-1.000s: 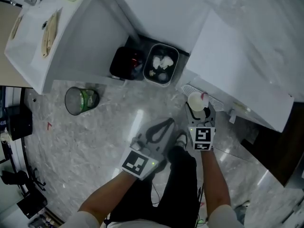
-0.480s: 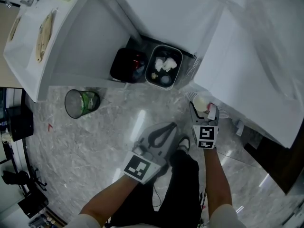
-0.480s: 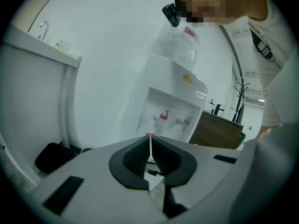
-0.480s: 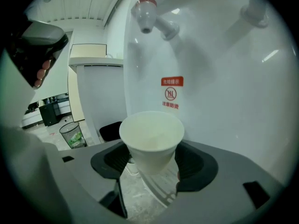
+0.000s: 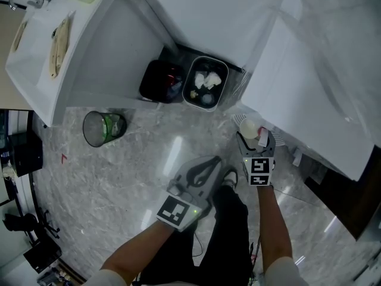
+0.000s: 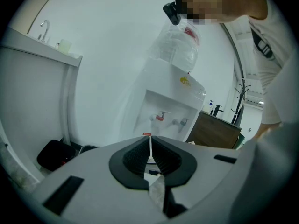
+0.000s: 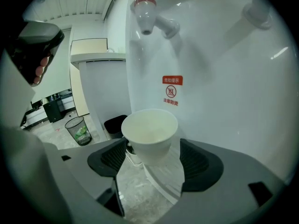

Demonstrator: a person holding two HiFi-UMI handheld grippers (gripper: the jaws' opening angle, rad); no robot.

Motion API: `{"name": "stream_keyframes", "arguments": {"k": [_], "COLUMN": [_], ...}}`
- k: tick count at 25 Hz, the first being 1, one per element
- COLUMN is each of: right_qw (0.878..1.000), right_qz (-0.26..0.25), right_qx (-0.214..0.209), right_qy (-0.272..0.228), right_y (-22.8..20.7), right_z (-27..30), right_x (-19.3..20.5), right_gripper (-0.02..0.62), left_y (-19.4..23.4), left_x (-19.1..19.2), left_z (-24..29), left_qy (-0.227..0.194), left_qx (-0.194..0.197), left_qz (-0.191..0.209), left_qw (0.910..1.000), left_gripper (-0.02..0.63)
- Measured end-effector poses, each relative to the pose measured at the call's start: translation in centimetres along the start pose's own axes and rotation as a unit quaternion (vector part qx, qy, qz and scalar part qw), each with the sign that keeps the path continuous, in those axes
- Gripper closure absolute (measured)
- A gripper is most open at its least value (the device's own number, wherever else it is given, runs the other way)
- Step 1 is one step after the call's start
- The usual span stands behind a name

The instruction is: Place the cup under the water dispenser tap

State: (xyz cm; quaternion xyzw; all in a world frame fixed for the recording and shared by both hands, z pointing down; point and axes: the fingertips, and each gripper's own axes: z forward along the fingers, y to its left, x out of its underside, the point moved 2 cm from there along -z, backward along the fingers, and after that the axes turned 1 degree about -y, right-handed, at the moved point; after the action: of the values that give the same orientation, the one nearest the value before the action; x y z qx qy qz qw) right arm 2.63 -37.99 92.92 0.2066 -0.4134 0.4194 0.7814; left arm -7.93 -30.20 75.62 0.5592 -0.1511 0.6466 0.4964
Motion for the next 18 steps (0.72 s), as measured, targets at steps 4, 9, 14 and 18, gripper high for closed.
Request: {"name": "stream_keyframes", "arguments": {"k": [4, 9, 14, 18], "right_qw": [1.000, 0.998, 0.998, 0.995], "right_qz": [0.005, 0.032, 0.053, 0.078], "right_qx": [0.013, 0.008, -0.033, -0.041], "right_qy": [0.021, 0.046, 0.013, -0.038], "right_y": [0.3, 2.8, 7.1, 8.4], "right_z": [-2.1, -8.5, -16.4, -23.4], "right_x": [0.4, -1.0, -10.4, -19.0], "right_gripper": [0.265, 0.267, 0.270, 0.284], "left_y": [-0.6, -2.6, -6.0, -9.5], "left_x": [-0.7, -2.3, -6.1, -11.6], "left_z": [-0.7, -2.5, -5.2, -8.0], "left_qy": [0.005, 0.034, 0.058, 0.049], "left_qx": [0.001, 0.010, 0.032, 0.047], "left_qz": [0.002, 0.021, 0.032, 0.031], "left_qw": [1.0000, 0.9991, 0.9973, 0.9972], "left_gripper": [0.589, 0.589, 0.589, 0.589]}}
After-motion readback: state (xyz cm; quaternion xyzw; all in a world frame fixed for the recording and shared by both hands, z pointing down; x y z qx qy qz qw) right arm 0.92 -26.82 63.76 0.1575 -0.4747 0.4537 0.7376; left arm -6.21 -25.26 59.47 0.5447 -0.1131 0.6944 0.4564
